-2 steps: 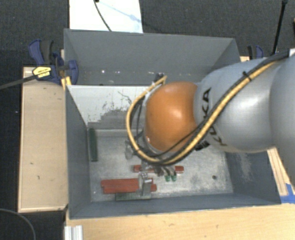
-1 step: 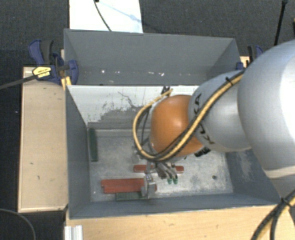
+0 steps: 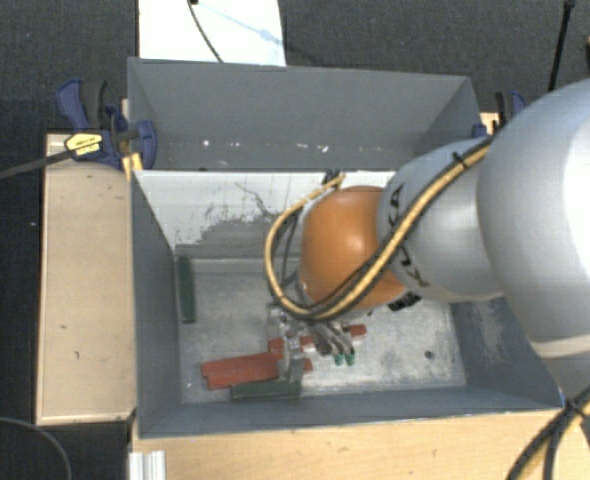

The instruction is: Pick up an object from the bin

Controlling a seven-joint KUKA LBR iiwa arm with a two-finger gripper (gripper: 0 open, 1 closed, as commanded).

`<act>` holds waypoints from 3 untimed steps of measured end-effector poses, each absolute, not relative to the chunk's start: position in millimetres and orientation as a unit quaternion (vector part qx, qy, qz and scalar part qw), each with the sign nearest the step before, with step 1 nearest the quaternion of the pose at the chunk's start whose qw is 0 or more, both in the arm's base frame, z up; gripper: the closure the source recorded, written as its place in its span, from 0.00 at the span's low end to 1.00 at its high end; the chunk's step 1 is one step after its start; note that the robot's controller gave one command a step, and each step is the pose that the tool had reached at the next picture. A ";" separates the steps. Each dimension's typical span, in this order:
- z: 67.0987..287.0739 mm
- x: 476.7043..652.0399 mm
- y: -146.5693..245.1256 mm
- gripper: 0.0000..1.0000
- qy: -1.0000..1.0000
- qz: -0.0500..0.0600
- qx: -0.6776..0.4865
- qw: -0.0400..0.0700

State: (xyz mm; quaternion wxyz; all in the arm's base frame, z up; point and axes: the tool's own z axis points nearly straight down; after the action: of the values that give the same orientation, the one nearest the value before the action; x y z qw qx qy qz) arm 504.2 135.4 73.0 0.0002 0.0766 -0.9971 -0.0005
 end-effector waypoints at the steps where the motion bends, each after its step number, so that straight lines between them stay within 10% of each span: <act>1: 111.7 530.3 158.3 1.00 -0.997 -0.001 0.079 -0.004; 2: 109.0 528.4 156.8 0.00 -0.997 -0.001 0.077 -0.001; 3: 70.4 556.2 64.4 0.00 -0.996 0.002 0.084 0.000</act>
Offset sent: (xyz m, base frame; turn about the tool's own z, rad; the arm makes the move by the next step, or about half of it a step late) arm 0.0235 0.0212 0.0355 -0.0025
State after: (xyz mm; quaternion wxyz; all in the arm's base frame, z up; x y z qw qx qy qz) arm 556.2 64.4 70.4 0.0000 0.0836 -0.9965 0.0015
